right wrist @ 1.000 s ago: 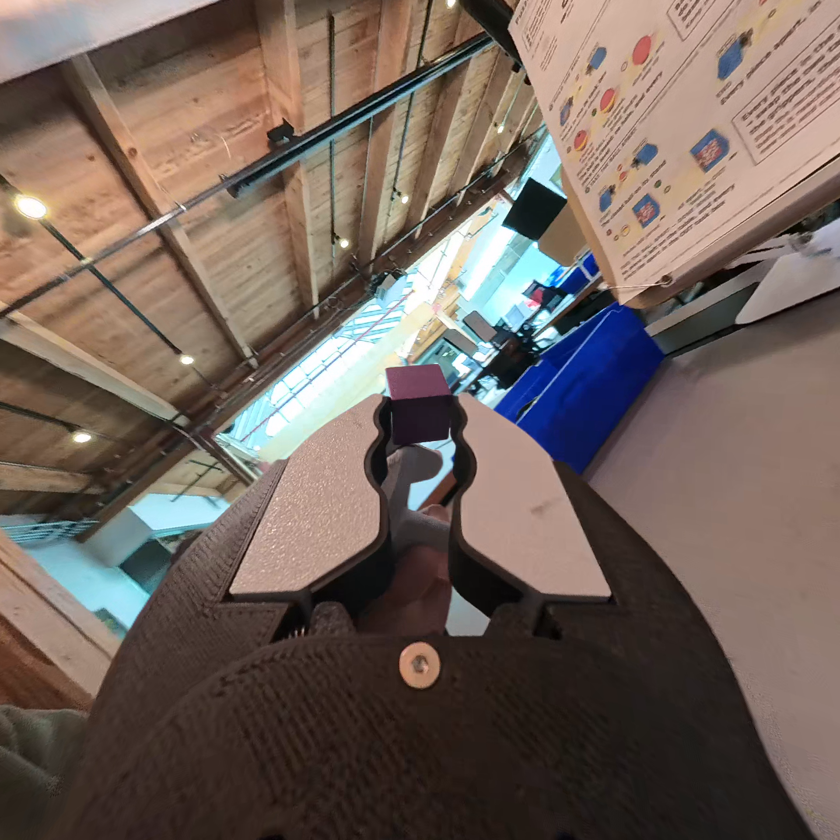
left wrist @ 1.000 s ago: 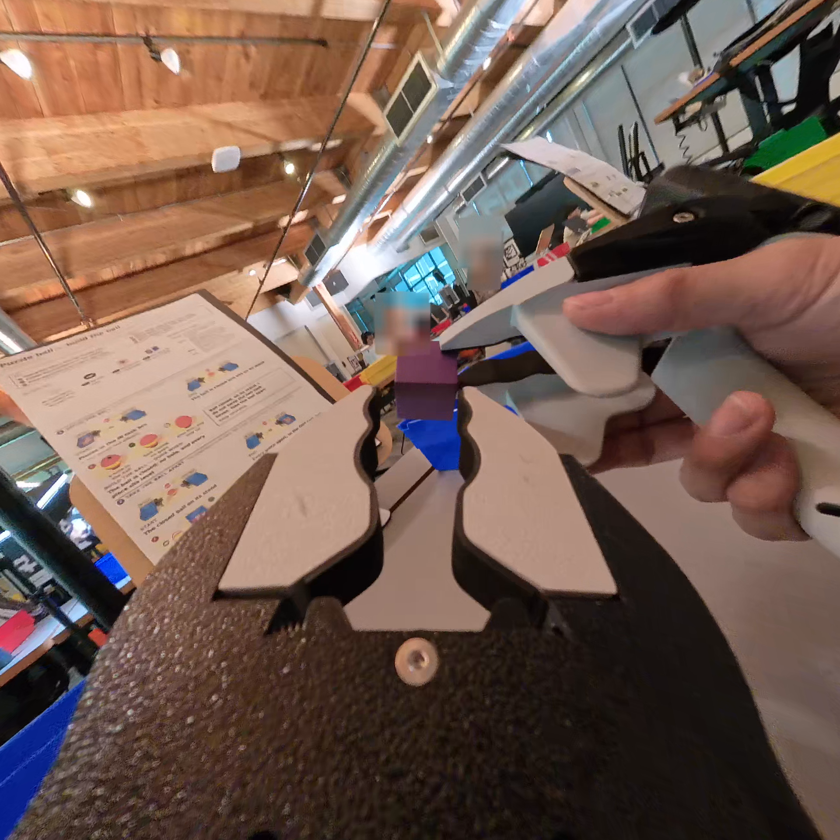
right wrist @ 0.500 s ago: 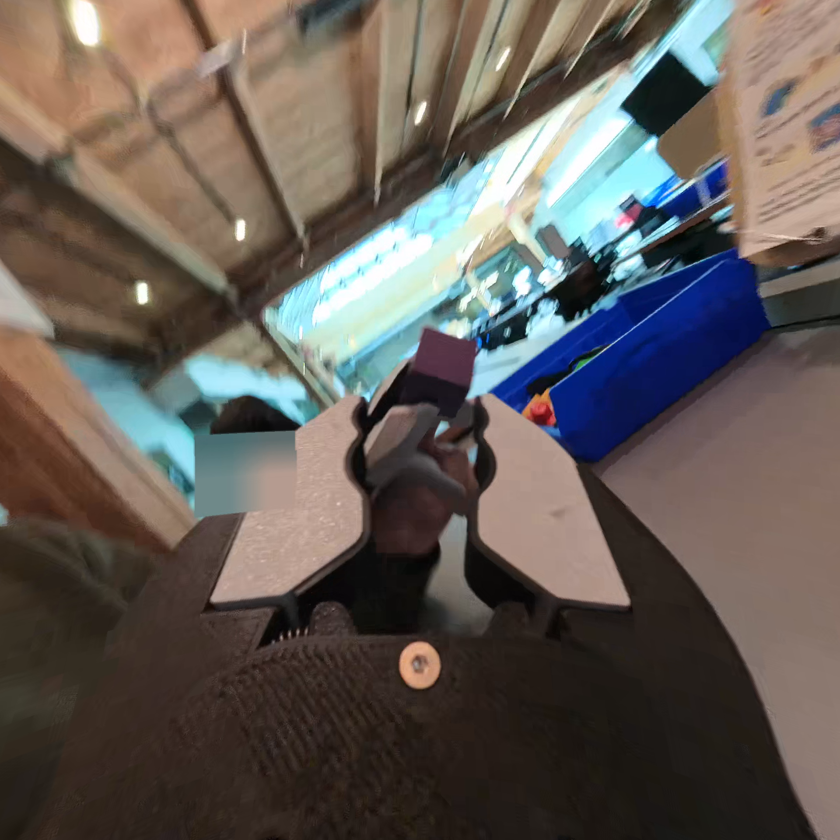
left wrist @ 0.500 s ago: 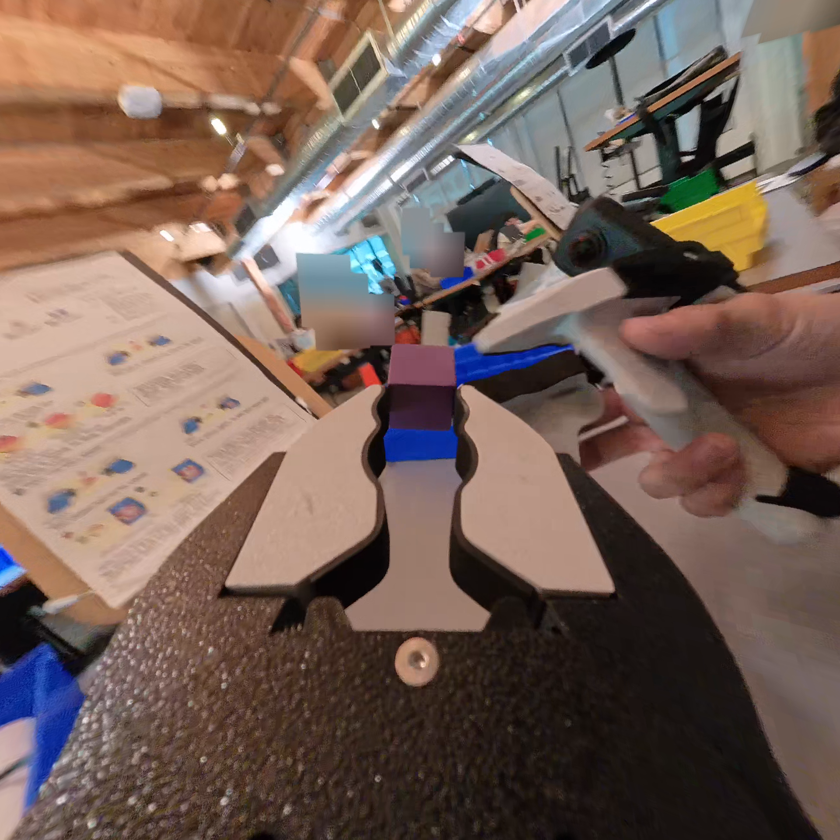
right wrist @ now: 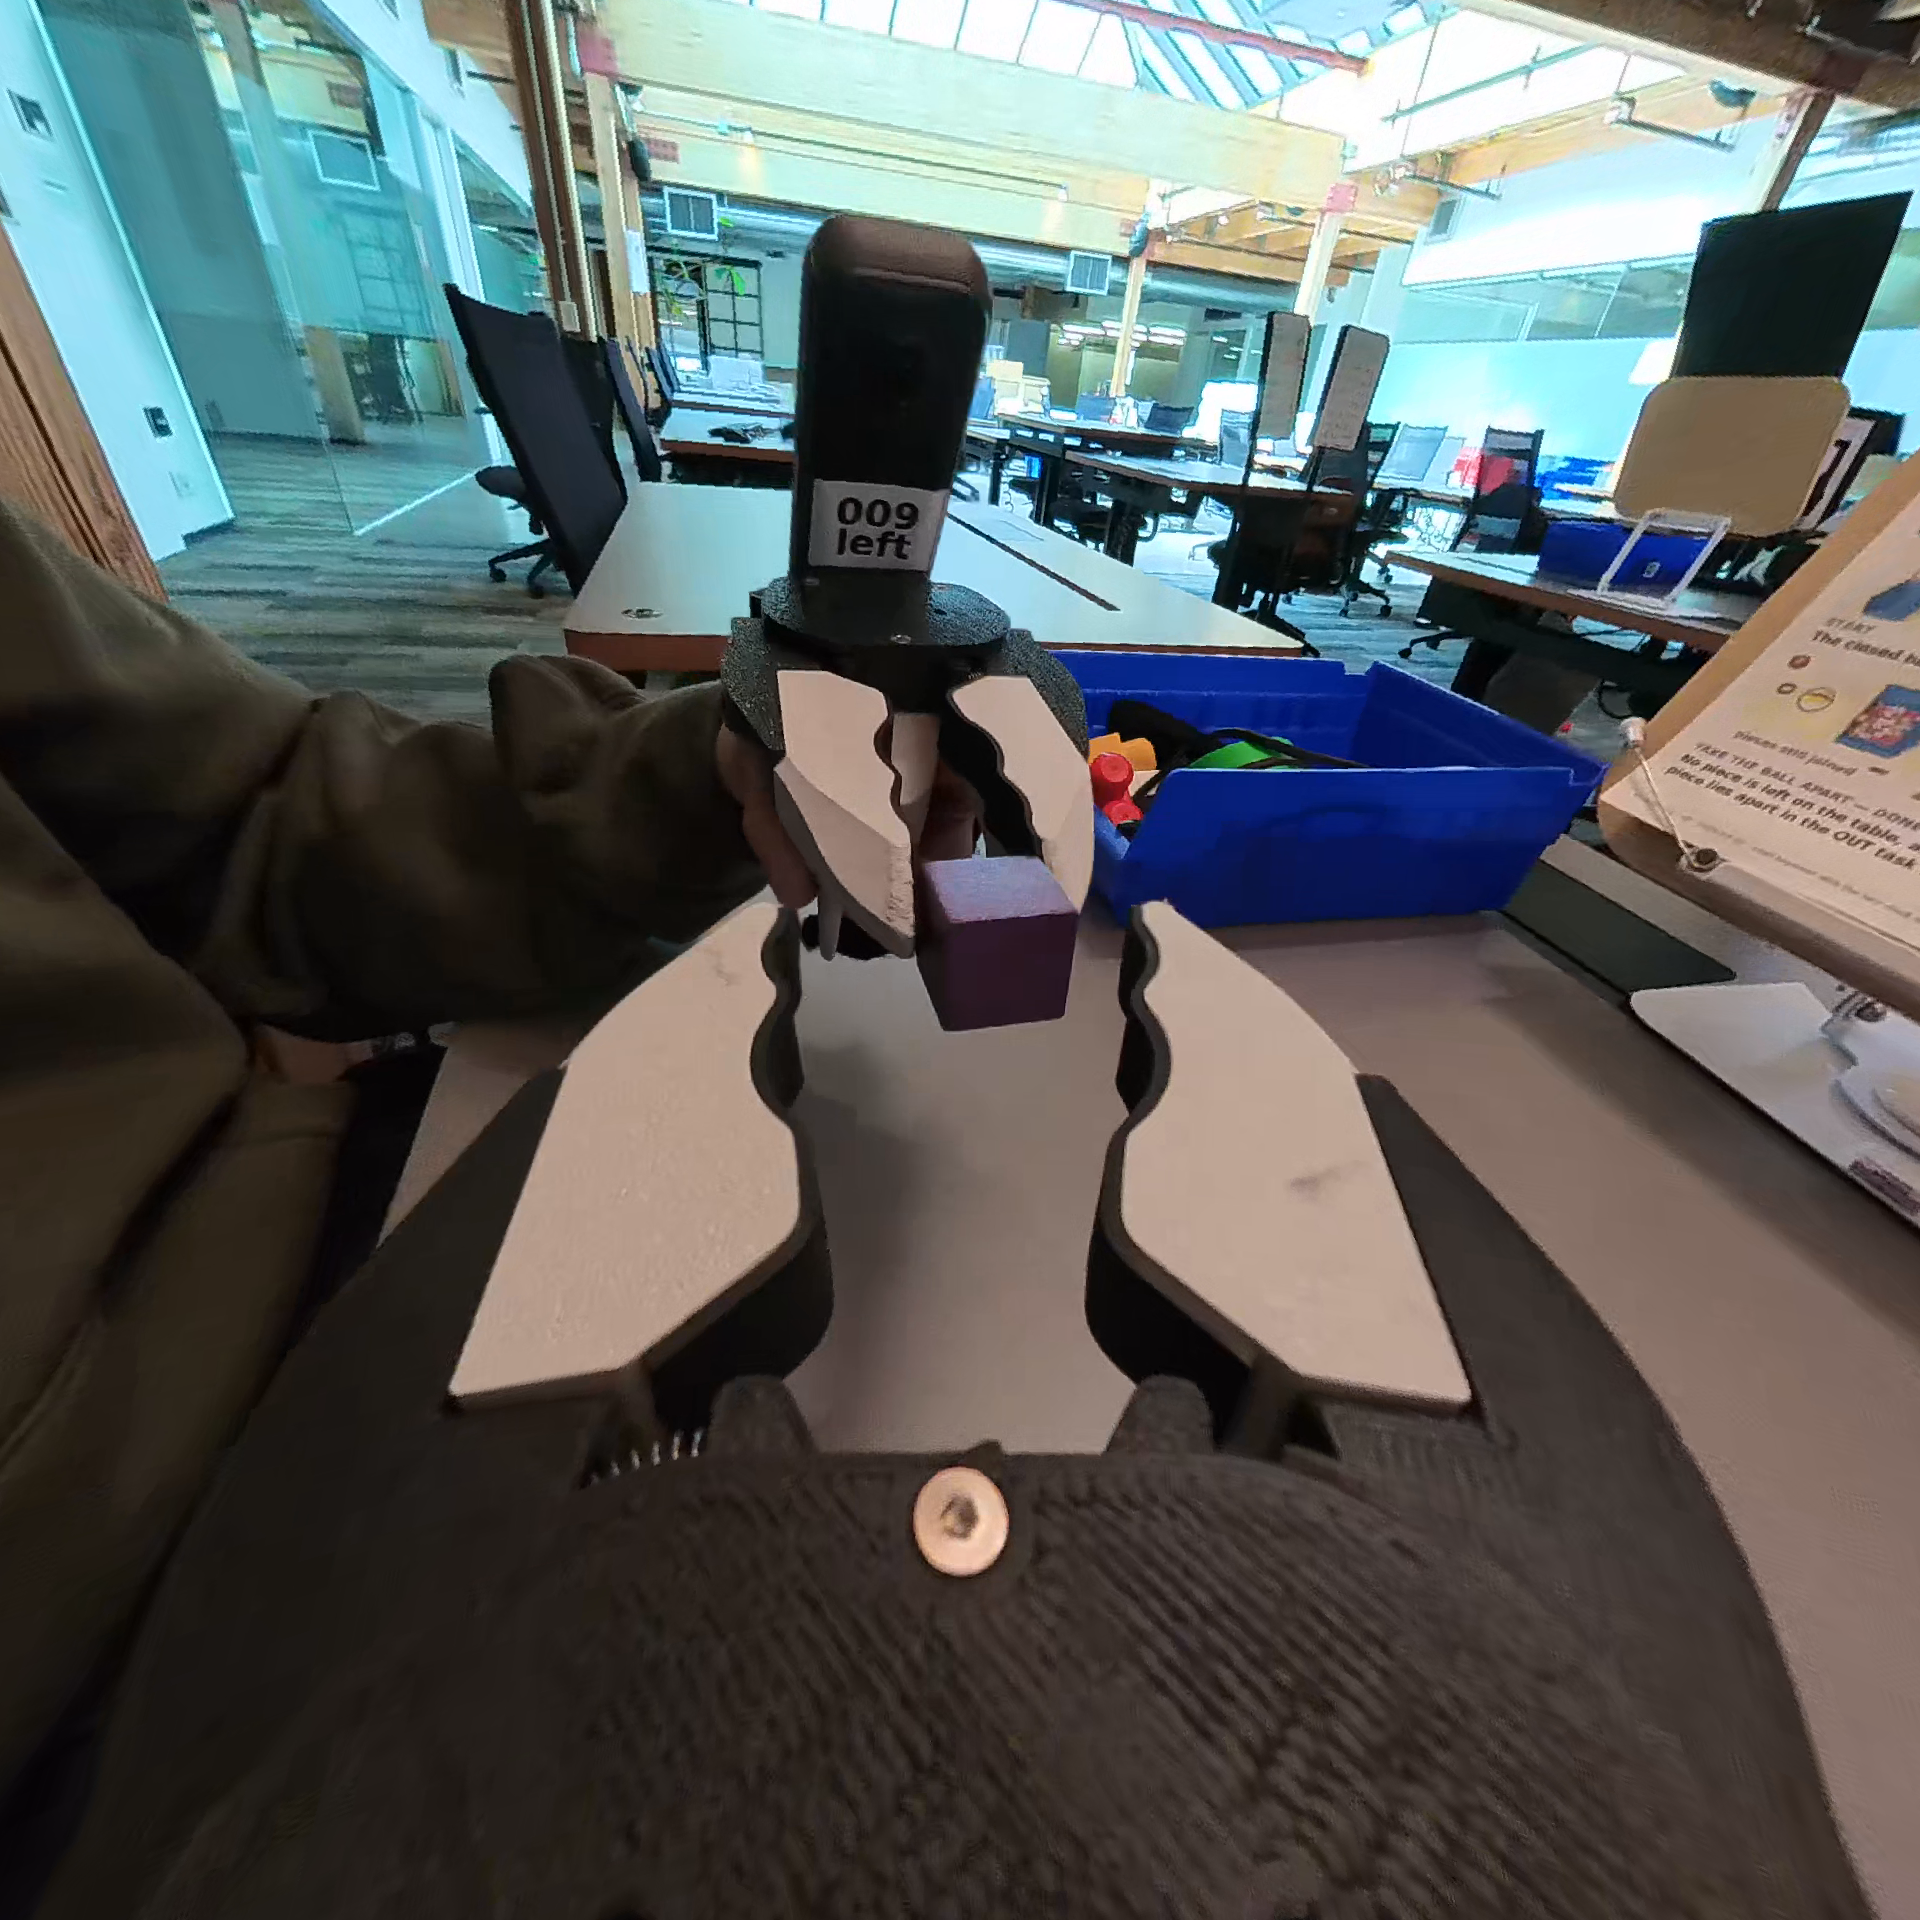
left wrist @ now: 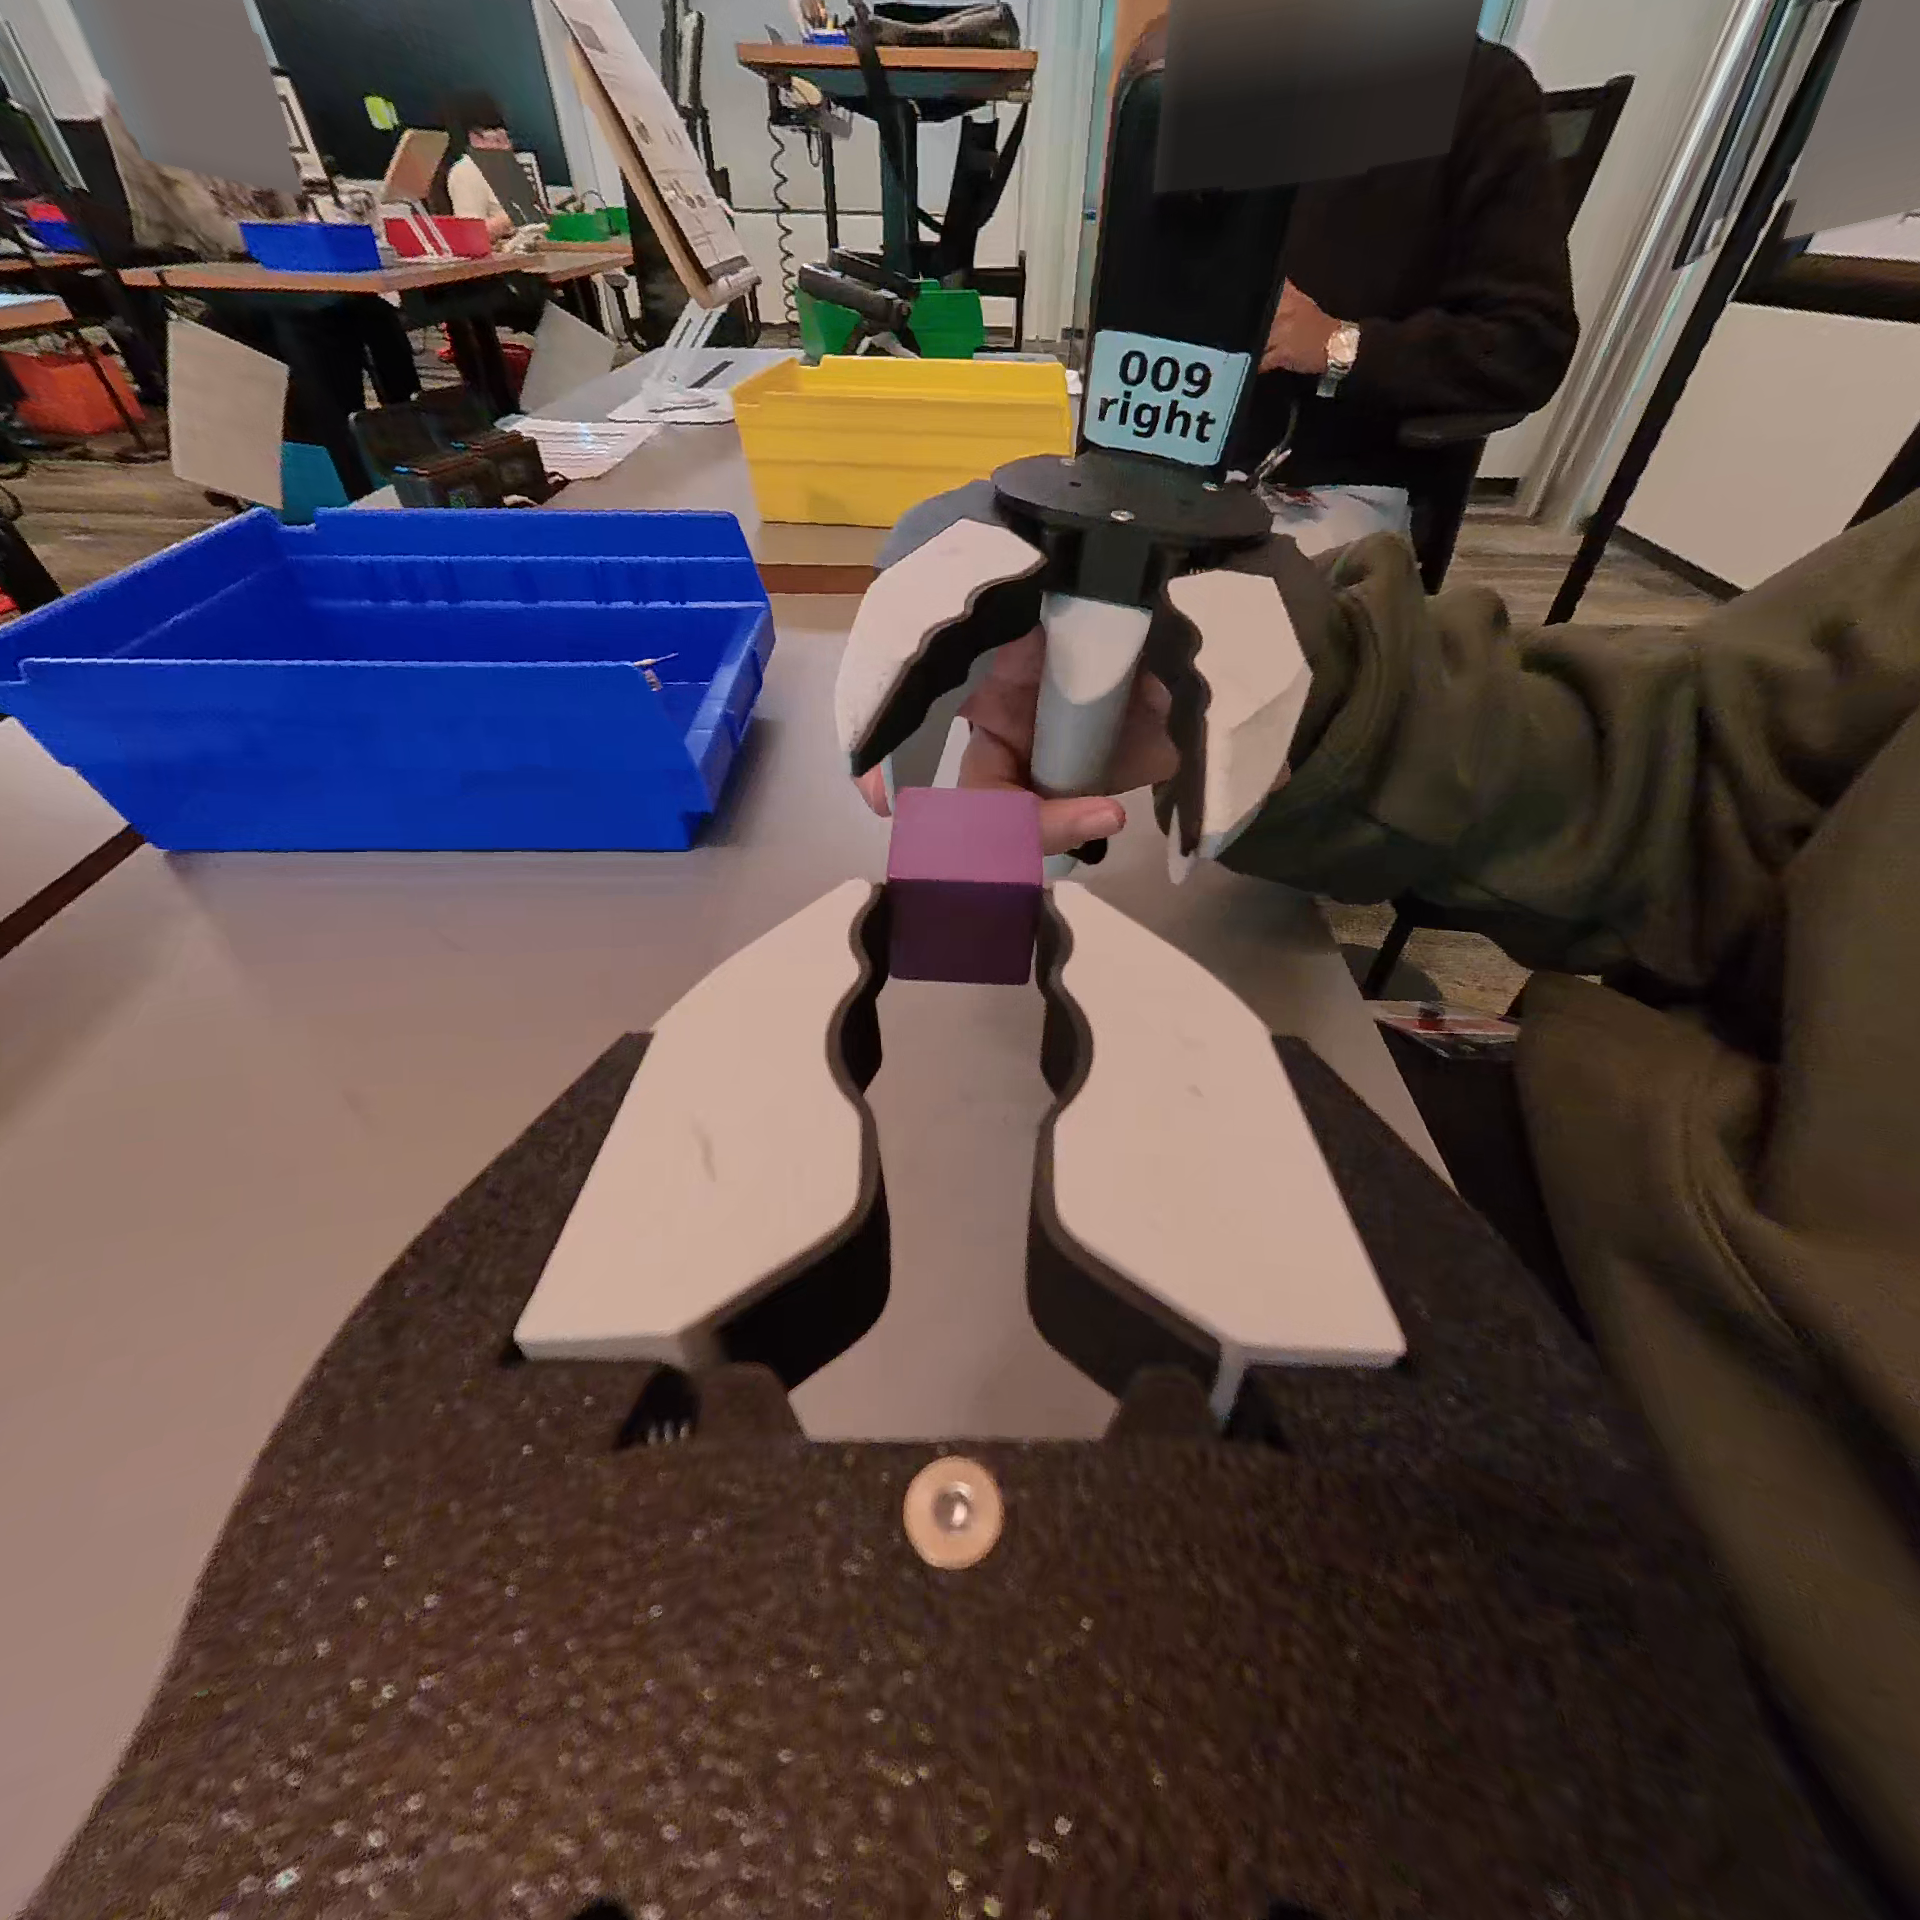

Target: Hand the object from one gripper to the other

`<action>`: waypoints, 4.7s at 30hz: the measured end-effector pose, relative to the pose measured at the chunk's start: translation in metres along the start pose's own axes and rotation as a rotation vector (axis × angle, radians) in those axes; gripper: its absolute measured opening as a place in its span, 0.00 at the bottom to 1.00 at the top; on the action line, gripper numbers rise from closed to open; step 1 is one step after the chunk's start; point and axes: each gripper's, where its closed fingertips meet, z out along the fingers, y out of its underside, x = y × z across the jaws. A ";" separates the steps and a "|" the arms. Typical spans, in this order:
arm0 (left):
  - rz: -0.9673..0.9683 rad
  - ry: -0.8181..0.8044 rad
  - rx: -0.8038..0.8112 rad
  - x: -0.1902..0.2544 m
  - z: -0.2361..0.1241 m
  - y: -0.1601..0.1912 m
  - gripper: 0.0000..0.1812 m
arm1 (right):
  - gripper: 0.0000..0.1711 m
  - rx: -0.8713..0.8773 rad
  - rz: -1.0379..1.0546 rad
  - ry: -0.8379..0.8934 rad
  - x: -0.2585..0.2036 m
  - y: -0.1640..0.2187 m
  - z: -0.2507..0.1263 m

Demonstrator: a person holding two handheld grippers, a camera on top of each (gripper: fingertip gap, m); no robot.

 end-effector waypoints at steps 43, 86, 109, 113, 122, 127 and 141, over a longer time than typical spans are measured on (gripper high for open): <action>0.093 -0.254 0.023 -0.027 0.002 -0.007 0.20 | 0.15 0.092 0.127 0.346 0.049 -0.008 -0.003; -0.031 -0.161 0.088 -0.014 0.001 -0.022 0.14 | 0.29 0.218 0.274 0.106 0.030 -0.019 -0.002; -0.196 -0.503 -0.033 -0.075 -0.024 0.013 0.10 | 0.18 -0.011 0.019 0.560 0.098 0.001 -0.064; -0.139 -0.454 -0.058 -0.064 -0.011 0.011 0.08 | 0.18 0.003 0.031 0.564 0.098 0.000 -0.066; -0.100 -0.521 -0.097 -0.070 -0.015 0.017 0.08 | 0.17 -0.021 -0.007 0.522 0.089 0.002 -0.051; -0.081 -0.453 -0.128 -0.061 -0.008 0.020 0.08 | 0.17 0.041 0.056 0.439 0.079 -0.001 -0.042; 0.189 -0.473 0.048 -0.039 0.010 -0.015 0.20 | 0.17 0.300 0.473 0.196 0.054 -0.012 -0.008</action>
